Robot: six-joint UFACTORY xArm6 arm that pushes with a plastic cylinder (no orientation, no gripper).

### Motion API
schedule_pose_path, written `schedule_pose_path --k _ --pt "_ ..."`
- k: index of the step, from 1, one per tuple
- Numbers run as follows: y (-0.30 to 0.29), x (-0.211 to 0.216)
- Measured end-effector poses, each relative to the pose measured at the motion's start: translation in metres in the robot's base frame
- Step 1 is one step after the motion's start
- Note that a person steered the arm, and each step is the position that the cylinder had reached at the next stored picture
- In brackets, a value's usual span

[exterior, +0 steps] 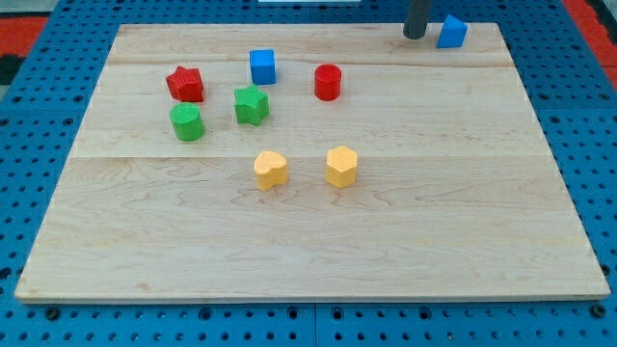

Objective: Push the blue triangle towards top right

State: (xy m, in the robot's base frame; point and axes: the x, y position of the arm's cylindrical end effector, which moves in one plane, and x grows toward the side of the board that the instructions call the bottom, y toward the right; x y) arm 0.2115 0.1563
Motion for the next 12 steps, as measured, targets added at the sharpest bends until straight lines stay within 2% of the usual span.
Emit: schedule_pose_path --k 1,2,3,4,5,8,10,12 --pt "0.025 0.004" --pt "0.018 0.004" --pt "-0.016 0.017" --pt "0.003 0.031" --pt "0.055 0.031" --pt "0.037 0.027" --pt "0.046 0.027" --pt "0.052 0.006"
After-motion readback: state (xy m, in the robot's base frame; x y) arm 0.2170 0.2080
